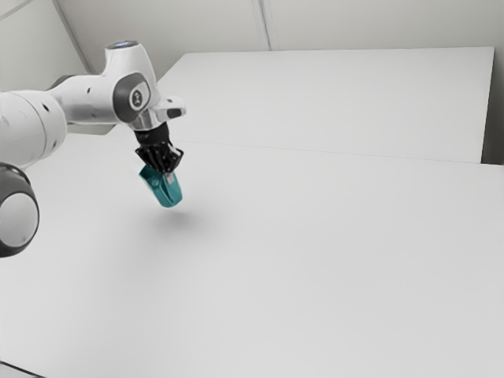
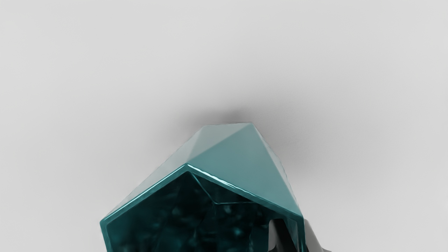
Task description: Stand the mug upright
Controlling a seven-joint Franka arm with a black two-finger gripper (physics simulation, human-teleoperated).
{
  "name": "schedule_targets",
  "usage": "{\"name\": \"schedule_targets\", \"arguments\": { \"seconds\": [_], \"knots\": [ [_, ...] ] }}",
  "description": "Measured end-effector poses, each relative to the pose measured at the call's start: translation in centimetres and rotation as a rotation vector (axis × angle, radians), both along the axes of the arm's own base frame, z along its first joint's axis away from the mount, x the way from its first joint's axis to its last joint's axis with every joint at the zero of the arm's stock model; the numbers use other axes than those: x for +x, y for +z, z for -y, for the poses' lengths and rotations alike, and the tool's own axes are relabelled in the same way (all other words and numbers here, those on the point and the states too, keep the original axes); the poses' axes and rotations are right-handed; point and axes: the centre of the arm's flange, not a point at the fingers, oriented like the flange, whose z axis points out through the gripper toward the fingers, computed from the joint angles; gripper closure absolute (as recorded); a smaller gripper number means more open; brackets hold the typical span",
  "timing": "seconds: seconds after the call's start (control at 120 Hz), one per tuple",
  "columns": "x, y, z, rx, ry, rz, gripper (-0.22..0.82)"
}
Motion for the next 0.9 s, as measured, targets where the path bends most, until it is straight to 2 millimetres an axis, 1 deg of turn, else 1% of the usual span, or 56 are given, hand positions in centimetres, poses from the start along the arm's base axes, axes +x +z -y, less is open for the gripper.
{"name": "schedule_targets", "arguments": {
  "seconds": [0.042,0.092,0.183,0.267,0.433,0.542,0.725,0.858,0.875,0.9],
  "knots": [
    [0.1,-0.3,1.1,0.004,-0.007,-0.001,0.79],
    [0.2,-0.5,2.0,0.008,-0.007,-0.001,0.79],
    [0.5,-1.3,2.9,0.013,0.001,-0.006,0.79],
    [0.6,-2.0,3.1,0.018,0.015,-0.010,0.79],
    [1.0,-4.0,3.4,0.033,0.036,-0.032,0.79],
    [1.3,-4.2,3.9,0.068,0.025,-0.031,0.79],
    [1.5,-6.0,4.5,0.103,0.021,-0.056,0.79],
    [1.5,-6.7,4.5,0.113,0.030,-0.065,0.79],
    [1.5,-6.7,4.5,0.114,0.032,-0.065,0.78],
    [1.5,-6.8,4.6,0.115,0.033,-0.066,0.74]
  ]
}}
